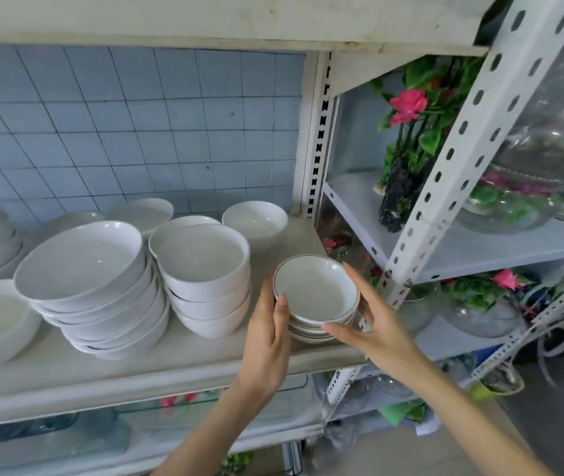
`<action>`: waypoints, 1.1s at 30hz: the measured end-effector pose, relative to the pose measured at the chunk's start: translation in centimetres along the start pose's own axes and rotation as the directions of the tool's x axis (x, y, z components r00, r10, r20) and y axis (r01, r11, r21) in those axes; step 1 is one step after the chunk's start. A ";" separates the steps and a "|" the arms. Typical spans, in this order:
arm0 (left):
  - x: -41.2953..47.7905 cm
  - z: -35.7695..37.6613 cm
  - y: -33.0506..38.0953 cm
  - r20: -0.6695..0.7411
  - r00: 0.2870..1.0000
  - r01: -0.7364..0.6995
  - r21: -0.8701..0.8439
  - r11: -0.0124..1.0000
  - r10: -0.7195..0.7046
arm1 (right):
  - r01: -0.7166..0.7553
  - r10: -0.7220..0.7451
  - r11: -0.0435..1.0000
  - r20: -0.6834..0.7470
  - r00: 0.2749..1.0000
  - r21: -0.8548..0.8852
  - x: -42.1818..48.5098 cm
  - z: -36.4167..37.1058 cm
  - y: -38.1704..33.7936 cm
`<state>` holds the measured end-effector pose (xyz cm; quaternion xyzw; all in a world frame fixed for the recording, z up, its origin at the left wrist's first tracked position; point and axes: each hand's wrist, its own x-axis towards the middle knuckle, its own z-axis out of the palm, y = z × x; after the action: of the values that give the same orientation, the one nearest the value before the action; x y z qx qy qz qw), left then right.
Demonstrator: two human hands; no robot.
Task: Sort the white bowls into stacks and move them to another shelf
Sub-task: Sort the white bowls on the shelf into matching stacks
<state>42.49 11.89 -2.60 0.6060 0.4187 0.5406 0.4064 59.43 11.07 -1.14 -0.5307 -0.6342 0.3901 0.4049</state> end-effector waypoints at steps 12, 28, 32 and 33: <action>-1.2 0.0 0.8 -0.034 0.995 0.100 0.096 0.990 -0.097 | 0.056 -0.044 0.984 0.075 0.996 -0.169 -0.1 -0.9 -0.5; -10.4 -8.4 6.2 -0.274 0.954 0.094 0.654 0.750 0.119 | 0.477 -0.479 0.654 0.167 0.862 -0.587 -1.1 1.7 -7.4; -10.9 -12.7 7.5 -0.364 0.912 0.154 0.733 0.663 0.191 | 0.489 -0.492 0.612 0.185 0.851 -0.621 -0.9 3.4 -9.1; -10.7 -13.8 7.8 -0.370 0.908 0.157 0.738 0.657 0.199 | 0.495 -0.495 0.607 0.192 0.848 -0.621 -0.8 4.0 -9.5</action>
<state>28.55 -0.14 2.57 0.5933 0.6743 0.4395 0.0123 52.41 8.75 6.14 -0.4410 -0.8504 0.0181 0.2865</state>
